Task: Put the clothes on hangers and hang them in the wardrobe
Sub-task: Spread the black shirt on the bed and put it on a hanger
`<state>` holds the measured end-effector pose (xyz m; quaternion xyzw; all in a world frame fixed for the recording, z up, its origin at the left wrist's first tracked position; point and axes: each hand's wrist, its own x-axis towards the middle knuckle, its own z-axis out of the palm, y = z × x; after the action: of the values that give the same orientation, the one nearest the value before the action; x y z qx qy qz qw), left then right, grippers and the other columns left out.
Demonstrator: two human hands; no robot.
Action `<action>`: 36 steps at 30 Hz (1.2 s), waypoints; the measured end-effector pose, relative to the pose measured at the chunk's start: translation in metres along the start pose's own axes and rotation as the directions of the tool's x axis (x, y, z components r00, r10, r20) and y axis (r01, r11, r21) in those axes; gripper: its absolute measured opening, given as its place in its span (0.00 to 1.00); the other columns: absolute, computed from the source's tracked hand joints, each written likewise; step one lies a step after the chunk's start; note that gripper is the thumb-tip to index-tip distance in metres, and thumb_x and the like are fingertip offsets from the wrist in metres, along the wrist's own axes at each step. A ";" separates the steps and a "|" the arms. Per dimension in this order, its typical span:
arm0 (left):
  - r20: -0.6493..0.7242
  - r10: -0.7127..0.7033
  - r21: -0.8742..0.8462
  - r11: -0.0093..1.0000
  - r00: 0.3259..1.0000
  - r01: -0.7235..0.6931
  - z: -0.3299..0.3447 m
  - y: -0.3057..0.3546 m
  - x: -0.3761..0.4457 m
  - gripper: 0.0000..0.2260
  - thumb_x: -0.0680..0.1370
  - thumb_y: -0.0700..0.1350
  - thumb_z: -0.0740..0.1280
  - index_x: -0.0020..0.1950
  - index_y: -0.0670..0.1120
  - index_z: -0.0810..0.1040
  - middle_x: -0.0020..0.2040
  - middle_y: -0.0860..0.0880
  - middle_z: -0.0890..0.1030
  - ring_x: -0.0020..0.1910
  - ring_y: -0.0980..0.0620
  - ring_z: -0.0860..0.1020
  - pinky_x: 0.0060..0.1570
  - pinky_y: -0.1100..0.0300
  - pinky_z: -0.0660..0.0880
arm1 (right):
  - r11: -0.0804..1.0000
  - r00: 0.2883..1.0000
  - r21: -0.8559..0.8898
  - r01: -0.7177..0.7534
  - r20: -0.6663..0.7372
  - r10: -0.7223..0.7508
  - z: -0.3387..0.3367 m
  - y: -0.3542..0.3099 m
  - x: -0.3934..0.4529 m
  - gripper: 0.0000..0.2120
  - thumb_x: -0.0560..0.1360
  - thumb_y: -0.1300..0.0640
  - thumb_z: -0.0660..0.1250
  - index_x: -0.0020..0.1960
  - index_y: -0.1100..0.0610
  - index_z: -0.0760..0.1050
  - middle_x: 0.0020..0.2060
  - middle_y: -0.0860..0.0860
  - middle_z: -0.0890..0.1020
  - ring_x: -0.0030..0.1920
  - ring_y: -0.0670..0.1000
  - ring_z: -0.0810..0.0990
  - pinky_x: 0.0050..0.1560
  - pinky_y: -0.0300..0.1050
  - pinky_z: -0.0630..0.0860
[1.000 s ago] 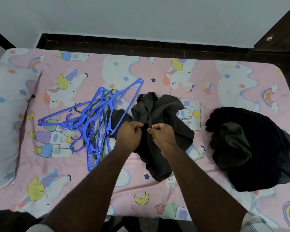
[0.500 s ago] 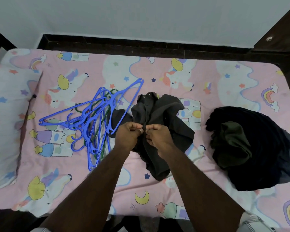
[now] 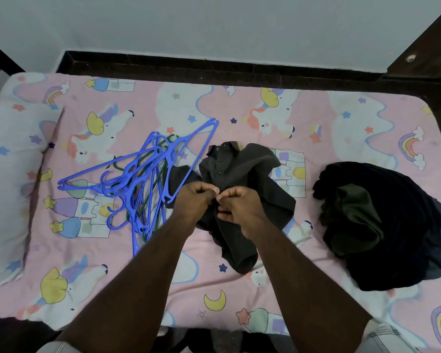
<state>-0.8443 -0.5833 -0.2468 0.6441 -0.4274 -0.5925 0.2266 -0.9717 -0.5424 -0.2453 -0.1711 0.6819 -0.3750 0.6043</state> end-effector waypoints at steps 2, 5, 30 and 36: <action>0.012 -0.014 -0.051 0.999 1.000 0.015 0.000 0.001 0.000 0.03 0.78 0.39 0.72 0.50 0.42 0.84 0.42 0.47 0.86 0.42 0.52 0.84 0.40 0.64 0.79 | 0.999 0.999 0.025 -0.037 0.006 0.037 -0.001 0.001 0.000 0.04 0.77 0.61 0.71 0.49 0.62 0.81 0.43 0.58 0.85 0.42 0.52 0.84 0.44 0.47 0.84; 0.010 -0.027 -0.076 0.997 1.000 0.028 0.000 0.002 0.003 0.04 0.78 0.40 0.72 0.51 0.41 0.85 0.42 0.47 0.86 0.38 0.56 0.83 0.37 0.66 0.77 | 0.999 0.999 -0.019 0.031 -0.030 -0.032 -0.001 0.003 0.001 0.03 0.78 0.61 0.69 0.49 0.61 0.80 0.44 0.57 0.85 0.42 0.52 0.84 0.45 0.49 0.85; 0.207 0.093 0.506 0.842 0.974 -0.188 -0.008 -0.027 0.032 0.14 0.79 0.43 0.70 0.65 0.49 0.78 0.58 0.53 0.81 0.58 0.54 0.78 0.60 0.58 0.74 | 0.998 0.996 -0.017 0.068 -0.049 -0.068 -0.017 -0.012 0.038 0.05 0.78 0.58 0.69 0.45 0.53 0.82 0.43 0.53 0.85 0.47 0.55 0.83 0.45 0.47 0.78; 0.192 0.253 0.542 0.778 0.948 -0.318 -0.007 -0.023 0.045 0.04 0.79 0.46 0.69 0.51 0.47 0.77 0.43 0.52 0.81 0.44 0.55 0.79 0.42 0.62 0.73 | 0.990 0.997 0.134 0.051 0.047 -0.058 -0.022 -0.009 0.044 0.08 0.79 0.60 0.69 0.57 0.57 0.81 0.50 0.55 0.86 0.54 0.56 0.84 0.57 0.52 0.81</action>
<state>-0.8340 -0.6097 -0.2896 0.5766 -0.6881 -0.4315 0.0887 -1.0036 -0.5718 -0.2695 -0.1584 0.6350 -0.4316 0.6208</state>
